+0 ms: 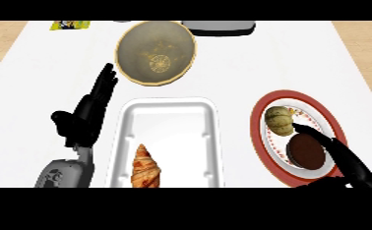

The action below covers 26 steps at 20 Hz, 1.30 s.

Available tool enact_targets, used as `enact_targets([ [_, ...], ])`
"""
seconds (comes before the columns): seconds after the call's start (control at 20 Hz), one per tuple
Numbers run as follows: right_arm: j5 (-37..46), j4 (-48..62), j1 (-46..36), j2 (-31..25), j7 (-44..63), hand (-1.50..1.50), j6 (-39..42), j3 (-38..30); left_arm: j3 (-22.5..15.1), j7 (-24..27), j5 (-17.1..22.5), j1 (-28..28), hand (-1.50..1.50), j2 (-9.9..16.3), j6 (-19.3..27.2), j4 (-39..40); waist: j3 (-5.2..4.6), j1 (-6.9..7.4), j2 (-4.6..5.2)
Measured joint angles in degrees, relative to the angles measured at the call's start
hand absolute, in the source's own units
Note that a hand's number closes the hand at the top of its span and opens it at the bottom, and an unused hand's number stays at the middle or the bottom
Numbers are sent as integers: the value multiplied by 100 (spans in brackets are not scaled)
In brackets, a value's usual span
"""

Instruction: Pick the cupcake from the plate and place it in the bowl

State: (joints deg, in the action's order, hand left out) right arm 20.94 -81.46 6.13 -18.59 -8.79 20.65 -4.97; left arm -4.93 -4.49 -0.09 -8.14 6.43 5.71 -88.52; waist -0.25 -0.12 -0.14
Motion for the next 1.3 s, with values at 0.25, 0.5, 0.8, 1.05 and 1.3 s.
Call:
enact_targets([
  [0.25, 495, -78, 83, -186, -666, 150, -159, 269, 2, 104, -49, 50, 0, -98, 31, 131, -34, -9, -22],
  [0.5, 562, 22, 45, -162, -974, 150, -167, 294, 76, -23, -21, 78, 0, -38, -47, -64, -51, 0, -35],
  [0.8, 781, -479, -514, 1210, 501, 150, -1182, 1093, -18, -78, -5, -59, 0, -58, -150, -66, -61, 270, -7],
  [1.05, 775, -620, -1159, 1617, 1299, 150, -2275, 1696, -183, -85, -28, -148, 0, -125, -236, -22, -22, 576, 31],
  [1.3, 969, -694, -2024, 1780, 1959, 150, -3525, 2308, -305, -103, -56, -268, 0, -186, -290, 31, -7, 814, 41],
])
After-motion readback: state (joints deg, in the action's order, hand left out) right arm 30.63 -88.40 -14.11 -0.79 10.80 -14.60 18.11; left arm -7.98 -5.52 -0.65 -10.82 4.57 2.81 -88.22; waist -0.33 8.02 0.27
